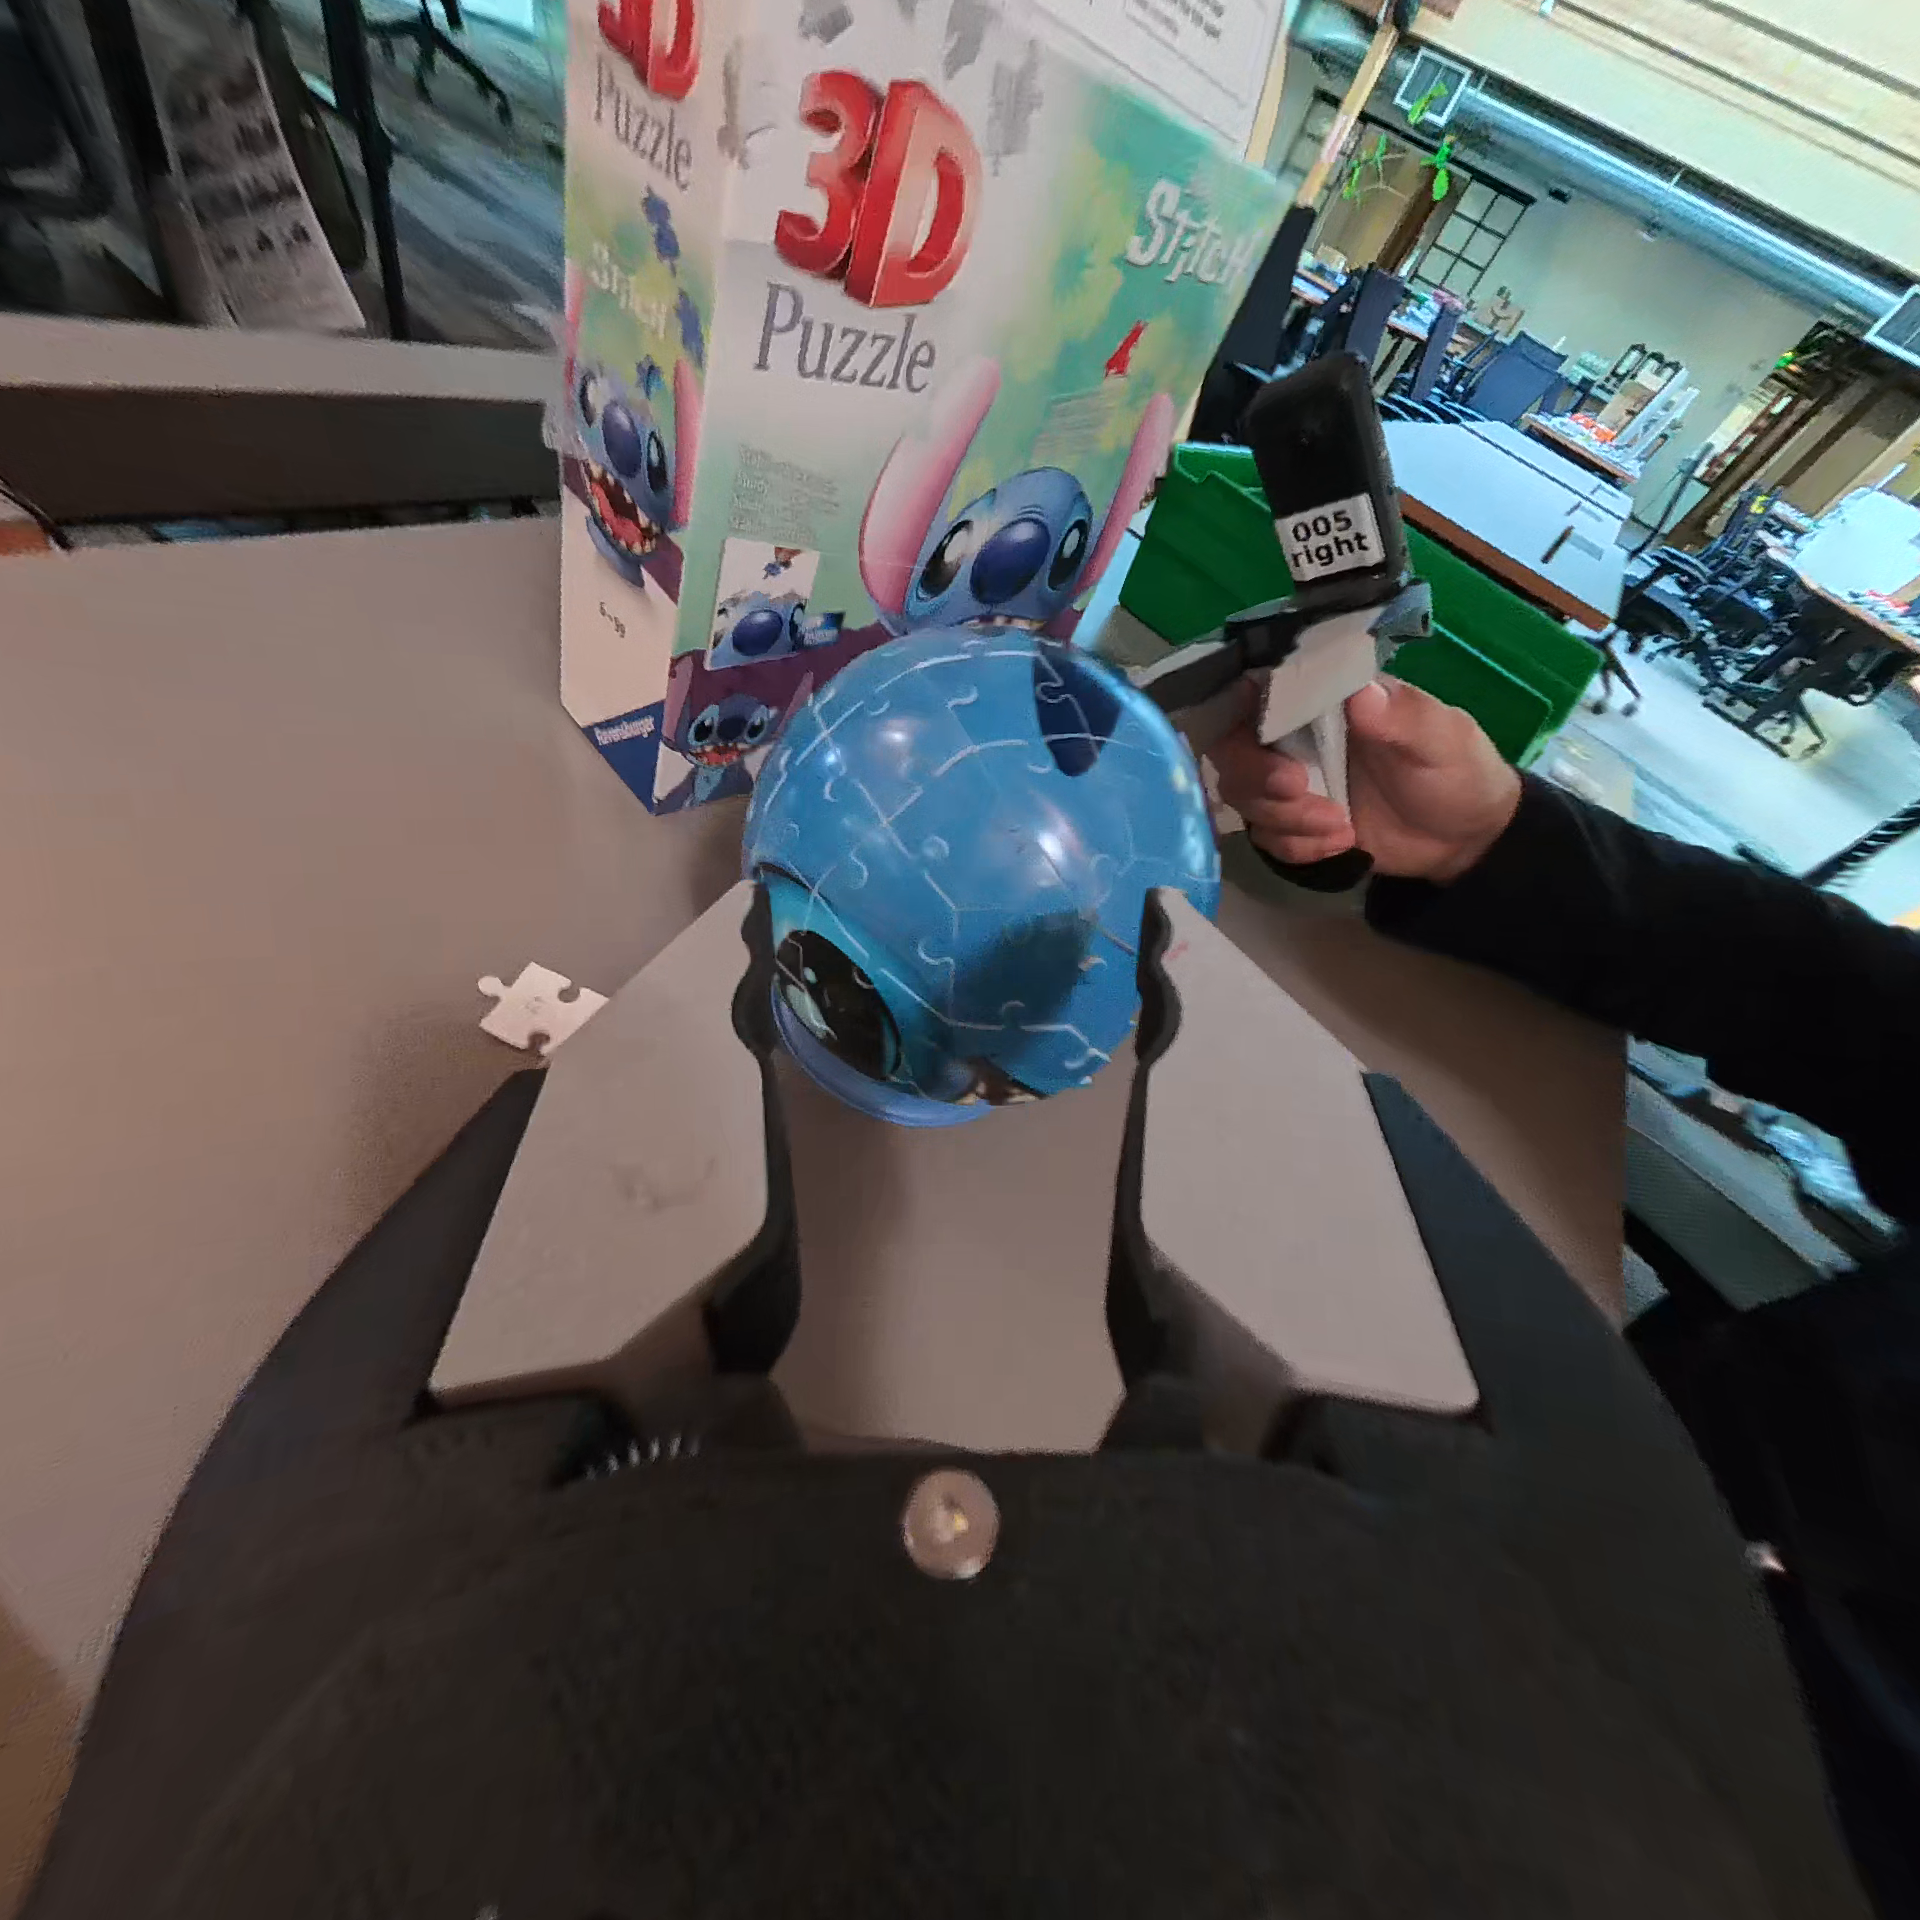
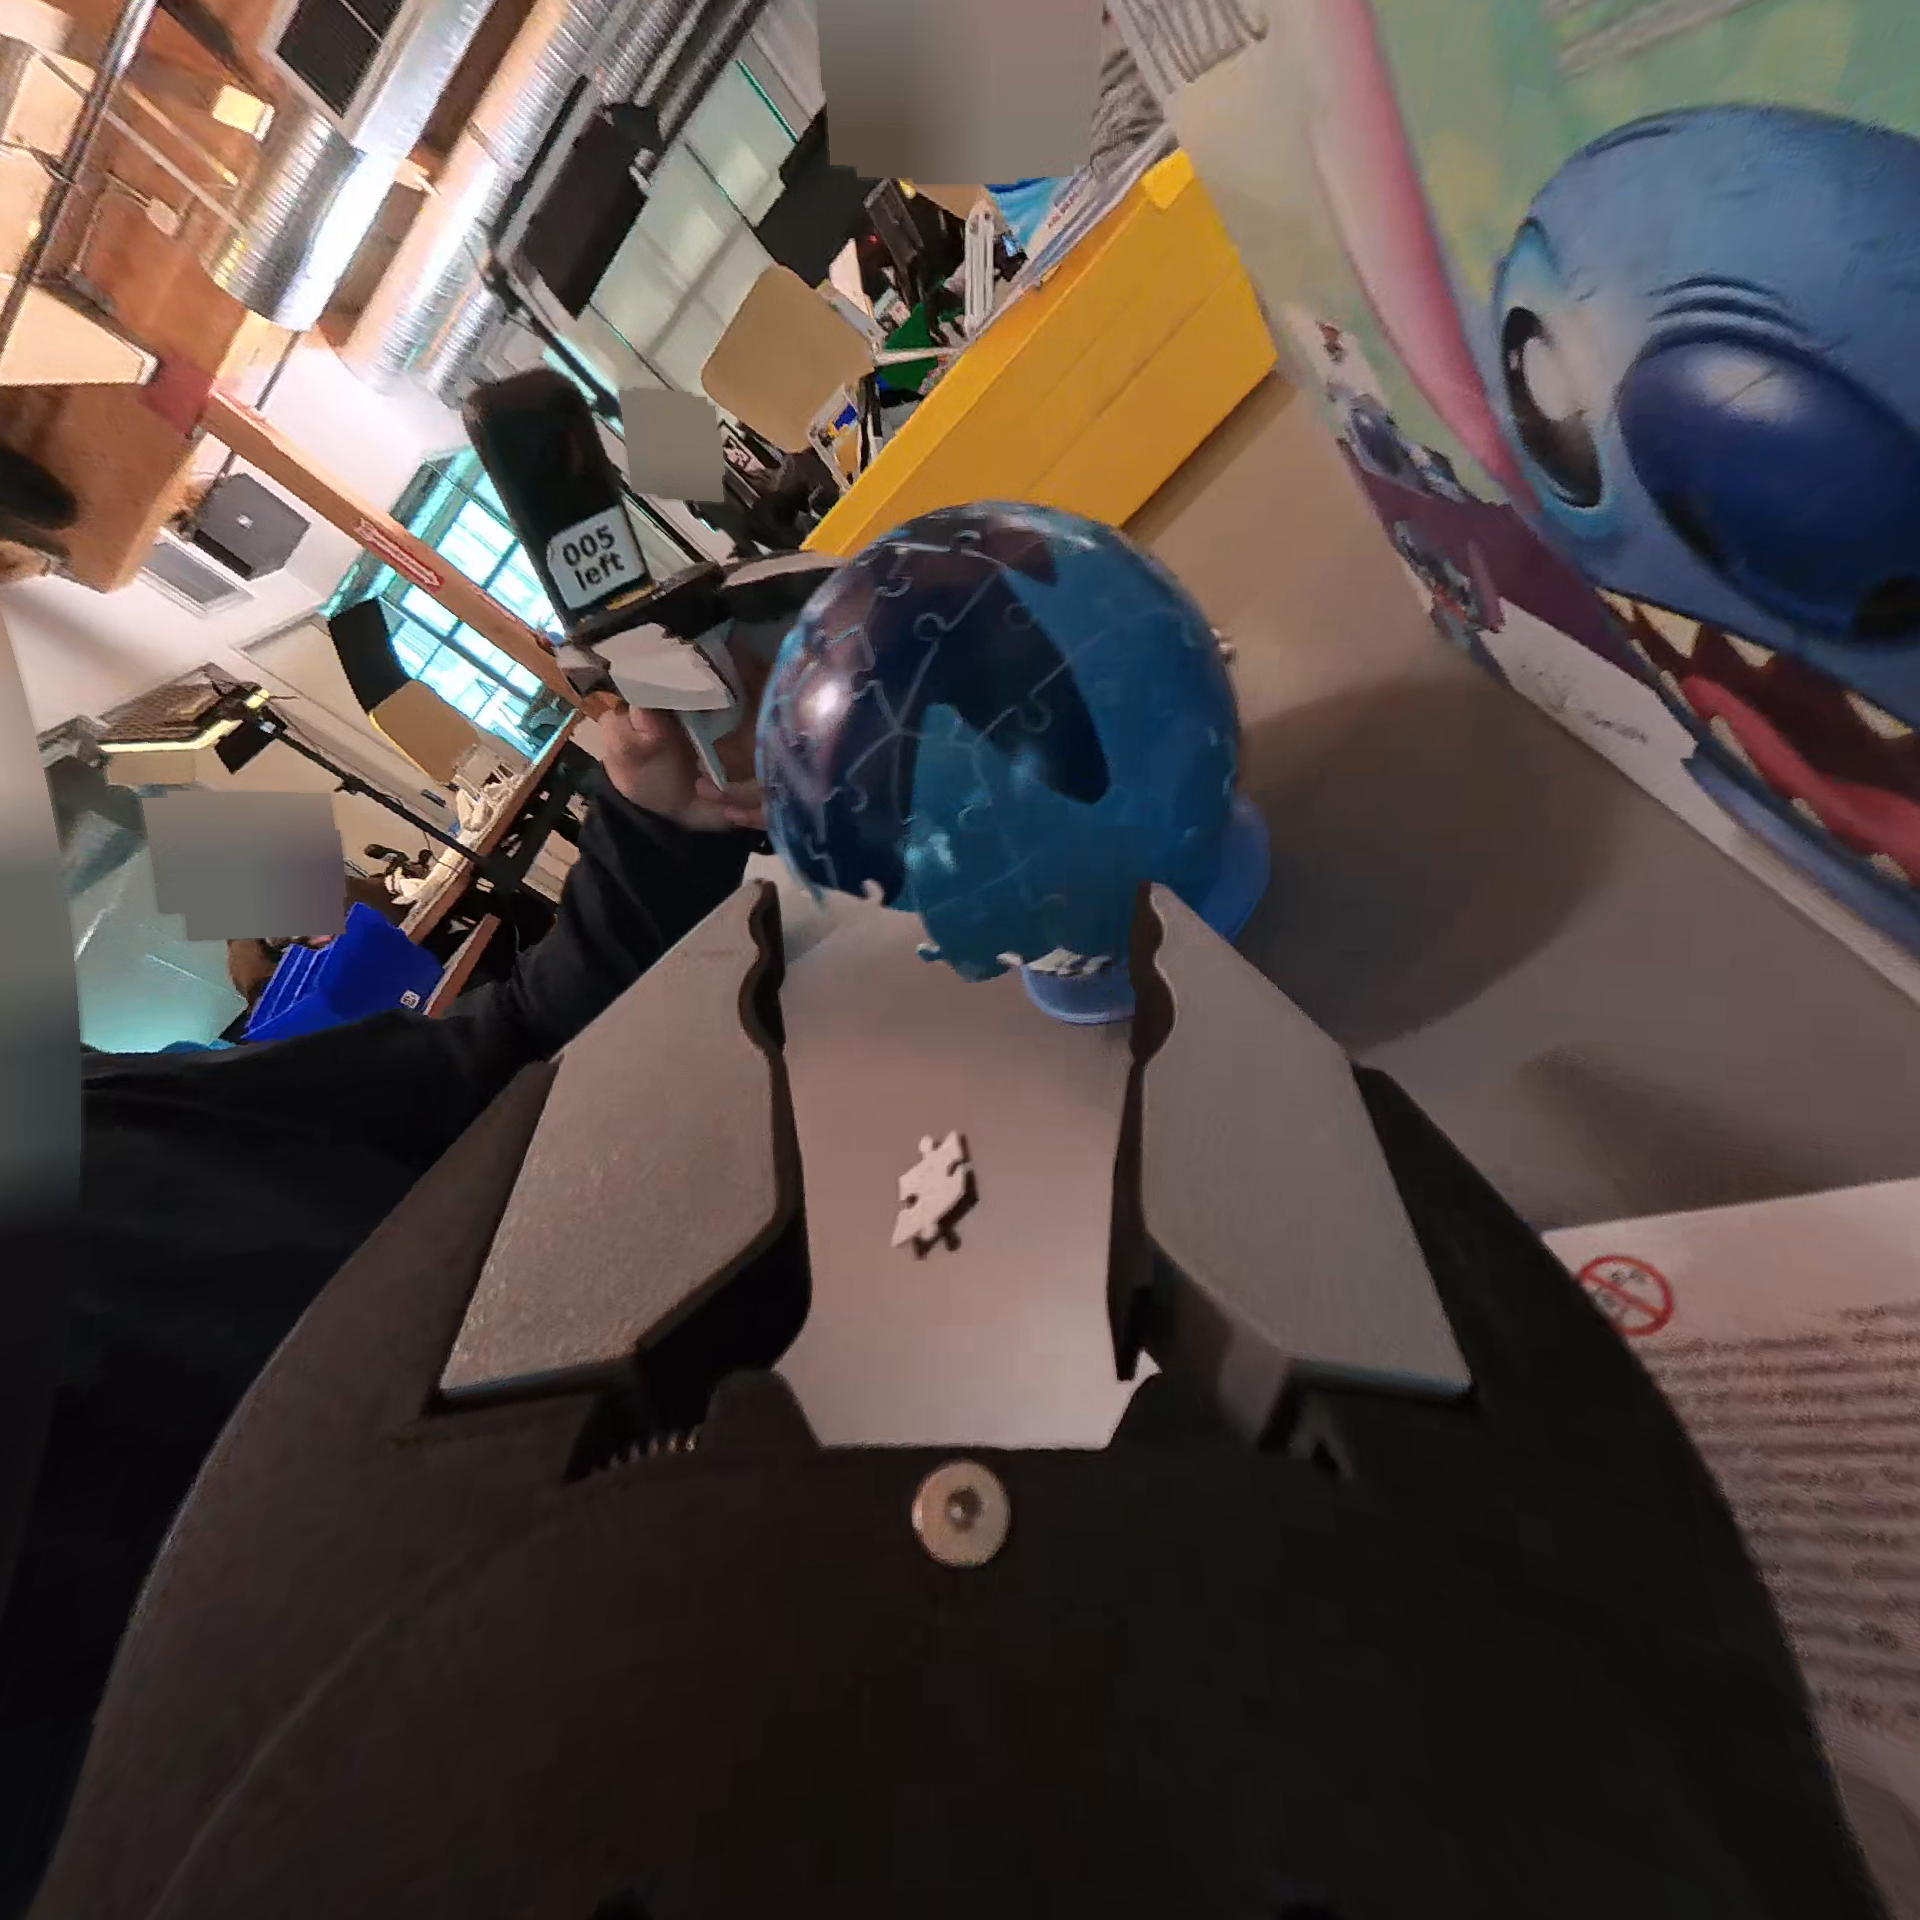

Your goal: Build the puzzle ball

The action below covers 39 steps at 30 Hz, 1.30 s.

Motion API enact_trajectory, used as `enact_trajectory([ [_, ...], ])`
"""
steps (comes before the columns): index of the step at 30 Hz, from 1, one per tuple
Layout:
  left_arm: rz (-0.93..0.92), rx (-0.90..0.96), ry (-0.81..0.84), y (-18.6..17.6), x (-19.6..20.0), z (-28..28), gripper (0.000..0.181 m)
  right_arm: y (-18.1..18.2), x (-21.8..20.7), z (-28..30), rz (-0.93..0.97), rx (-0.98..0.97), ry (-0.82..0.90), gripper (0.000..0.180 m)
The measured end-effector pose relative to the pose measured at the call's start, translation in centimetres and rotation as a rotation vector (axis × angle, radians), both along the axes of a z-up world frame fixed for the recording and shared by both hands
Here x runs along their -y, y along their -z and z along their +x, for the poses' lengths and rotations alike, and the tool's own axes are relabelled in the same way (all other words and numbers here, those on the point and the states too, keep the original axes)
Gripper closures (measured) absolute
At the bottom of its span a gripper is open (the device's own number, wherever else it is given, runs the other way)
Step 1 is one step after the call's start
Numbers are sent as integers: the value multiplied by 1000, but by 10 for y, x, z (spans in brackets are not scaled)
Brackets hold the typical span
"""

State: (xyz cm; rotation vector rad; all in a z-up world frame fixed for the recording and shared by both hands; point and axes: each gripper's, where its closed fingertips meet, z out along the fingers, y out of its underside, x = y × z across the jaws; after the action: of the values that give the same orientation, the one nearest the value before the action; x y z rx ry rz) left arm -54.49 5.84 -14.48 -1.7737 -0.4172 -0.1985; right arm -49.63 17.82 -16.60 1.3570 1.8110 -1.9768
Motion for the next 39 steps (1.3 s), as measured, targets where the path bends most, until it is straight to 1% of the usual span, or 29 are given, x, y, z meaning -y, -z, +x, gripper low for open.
enact_trajectory([
  [2, -26, 53, 43, 7, -6, 0, 109, 6, 2, -9, 10, 18, -13, 114],
  [4, -25, 78, 71, 11, -8, 2, 114, 11, 5, -16, 4, 32, -30, 111],
  [5, -19, 86, 78, 12, -9, 2, 116, 11, 6, -19, -2, 26, -36, 107],
  [7, -18, 105, 89, 14, -9, 1, 116, 13, 5, -26, 19, 10, -22, 102],
  [10, -4, 115, 103, 14, -11, 2, 117, 9, 7, -28, 31, 2, -28, 101],
  [14, -32, 127, 114, 20, -12, 4, 104, 10, 5, -30, 100, -29, -3, 96],
  [16, -39, 148, 115, 24, -13, 4, 96, 10, 5, -32, 89, -25, -1, 94],
  [22, -35, 162, 116, 26, -15, 4, 94, 15, 12, -27, 92, -36, -21, 90],
  [24, -42, 167, 123, 28, -16, 6, 95, 19, 14, -27, 104, -31, -17, 89],
  [31, -47, 192, 142, 32, -20, 7, 96, 24, 23, -22, 62, -18, -67, 90],
  [36, -51, 189, 149, 32, -19, 9, 96, 15, 23, -25, -16, -29, -79, 95],
  [38, -51, 182, 151, 33, -19, 9, 96, 13, 24, -26, -24, -33, -84, 99],
  [39, -49, 182, 151, 33, -19, 9, 96, 13, 24, -26, -23, -32, -85, 98],
])
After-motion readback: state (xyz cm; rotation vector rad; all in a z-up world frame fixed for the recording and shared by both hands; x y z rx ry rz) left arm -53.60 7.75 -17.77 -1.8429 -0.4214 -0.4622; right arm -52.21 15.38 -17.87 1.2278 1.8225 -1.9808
